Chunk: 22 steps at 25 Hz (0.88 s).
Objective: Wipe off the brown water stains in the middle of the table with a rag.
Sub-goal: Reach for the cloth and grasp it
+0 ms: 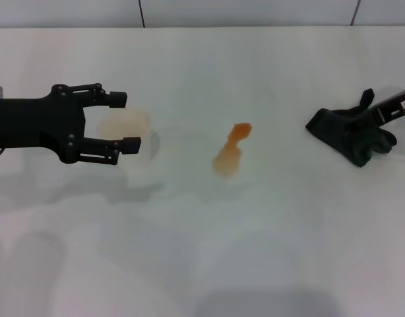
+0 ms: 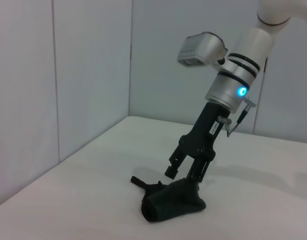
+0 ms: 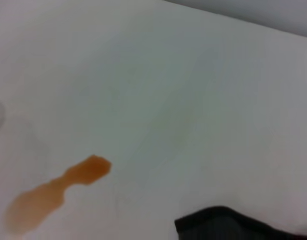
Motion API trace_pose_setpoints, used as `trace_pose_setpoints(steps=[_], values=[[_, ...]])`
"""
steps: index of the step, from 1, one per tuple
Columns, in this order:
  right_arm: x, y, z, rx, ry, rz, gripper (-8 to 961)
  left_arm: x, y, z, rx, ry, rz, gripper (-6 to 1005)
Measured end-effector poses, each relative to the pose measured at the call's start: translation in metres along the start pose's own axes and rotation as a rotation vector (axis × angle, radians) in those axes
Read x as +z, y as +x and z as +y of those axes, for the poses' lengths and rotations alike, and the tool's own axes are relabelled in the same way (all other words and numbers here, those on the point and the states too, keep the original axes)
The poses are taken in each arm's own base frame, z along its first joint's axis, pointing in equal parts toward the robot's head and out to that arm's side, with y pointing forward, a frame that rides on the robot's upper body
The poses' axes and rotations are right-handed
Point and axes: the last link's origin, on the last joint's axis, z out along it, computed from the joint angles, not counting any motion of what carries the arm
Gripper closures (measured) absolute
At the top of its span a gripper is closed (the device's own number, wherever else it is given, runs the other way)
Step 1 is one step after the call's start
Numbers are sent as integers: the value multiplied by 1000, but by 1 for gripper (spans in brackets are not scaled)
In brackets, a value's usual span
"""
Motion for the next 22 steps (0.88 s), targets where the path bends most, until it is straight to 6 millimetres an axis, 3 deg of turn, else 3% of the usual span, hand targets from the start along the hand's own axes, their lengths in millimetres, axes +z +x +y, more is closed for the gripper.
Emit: trace_pose_setpoints(steps=[18,21,22], values=[[8,7,-3,7,17,43,128,1,0,0,10,3,3,109],[10,9,-3,11,14,49,290,1,0,0,14,3,3,109],[10,9,-3,12,14,50,293,1,0,0,14,3,3,109]])
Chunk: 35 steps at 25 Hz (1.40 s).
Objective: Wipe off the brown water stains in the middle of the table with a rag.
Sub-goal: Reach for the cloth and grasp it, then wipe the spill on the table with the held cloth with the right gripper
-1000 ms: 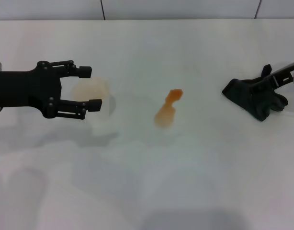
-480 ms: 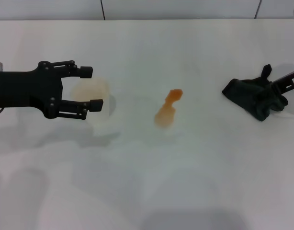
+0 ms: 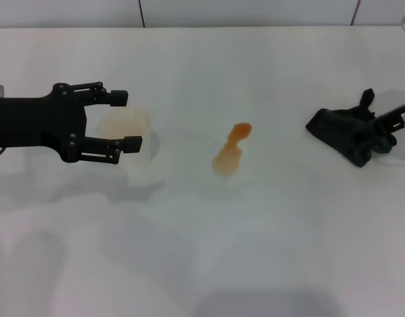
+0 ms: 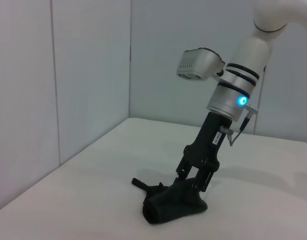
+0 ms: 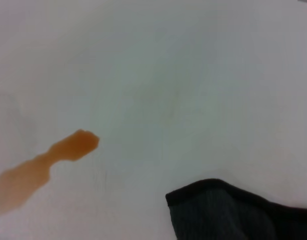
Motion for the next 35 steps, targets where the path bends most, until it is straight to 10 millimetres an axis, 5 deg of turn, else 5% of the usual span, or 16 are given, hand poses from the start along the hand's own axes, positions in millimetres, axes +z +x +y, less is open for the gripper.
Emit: trace_pose_setpoints(steps=[10,21,26,28,35], values=[[1,1,1,-5,-2,7,322,0,0,0,1,1,0,109],[1,0,4,-12,-11,14,538,1,1,0,2,0,3,110],[3,0,9,-35,-19,31,732,2,2,-1,6,7,16,110],[3,-1,10,-41,-22,33,897,2,2,-1,7,9,18,110],[2,-8,21,-60,-56,22,906,1,1,0,16,12,17,110]])
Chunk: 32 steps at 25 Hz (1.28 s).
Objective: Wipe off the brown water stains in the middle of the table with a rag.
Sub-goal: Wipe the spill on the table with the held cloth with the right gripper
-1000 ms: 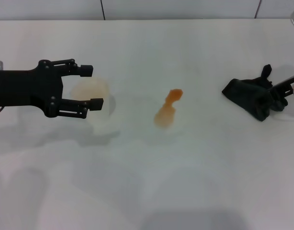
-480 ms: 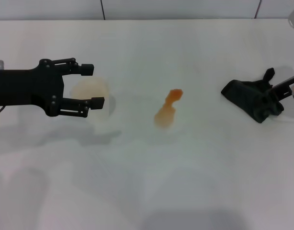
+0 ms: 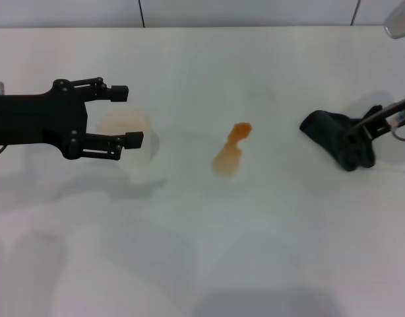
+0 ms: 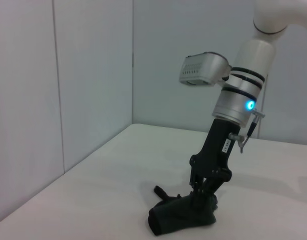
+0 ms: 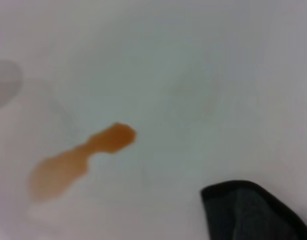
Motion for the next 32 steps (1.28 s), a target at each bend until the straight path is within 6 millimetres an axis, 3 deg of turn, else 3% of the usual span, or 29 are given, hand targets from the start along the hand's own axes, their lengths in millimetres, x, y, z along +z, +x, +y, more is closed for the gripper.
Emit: trace_pose_setpoints(steps=[10,24,32], values=[[2,-17,37,-86,-127,-31,907,-1,-1,1,6,4,1,110],[14,-6,83,-147,-250,19,907,0,-1,1,8,1,3,110],[20,-10,105,-180,-310,14,906,2,1,1,12,-5,6,110]])
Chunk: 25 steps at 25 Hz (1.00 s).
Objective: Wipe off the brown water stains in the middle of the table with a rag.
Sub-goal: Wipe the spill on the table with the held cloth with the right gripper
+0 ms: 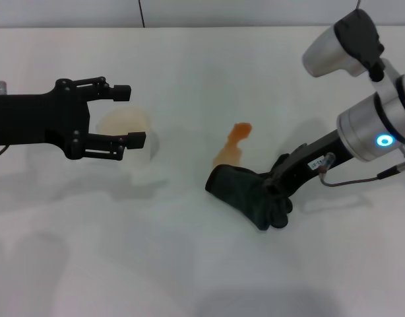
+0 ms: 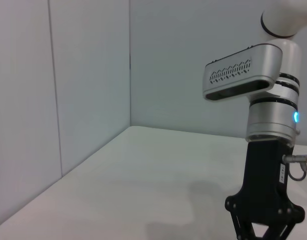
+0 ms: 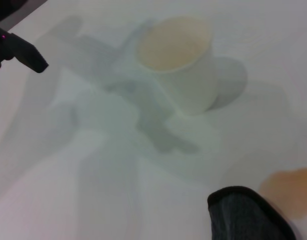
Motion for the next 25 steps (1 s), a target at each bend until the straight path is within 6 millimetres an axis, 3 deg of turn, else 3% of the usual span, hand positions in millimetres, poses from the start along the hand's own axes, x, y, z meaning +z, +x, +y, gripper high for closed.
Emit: trace_pose_setpoints(steps=[11,25], values=[[17,-17,6,-29,-6,24,906,2,2,0,5,-4,2,110],[25,-20,-15,8,74,4,906,8,4,0,10,-15,7,111]])
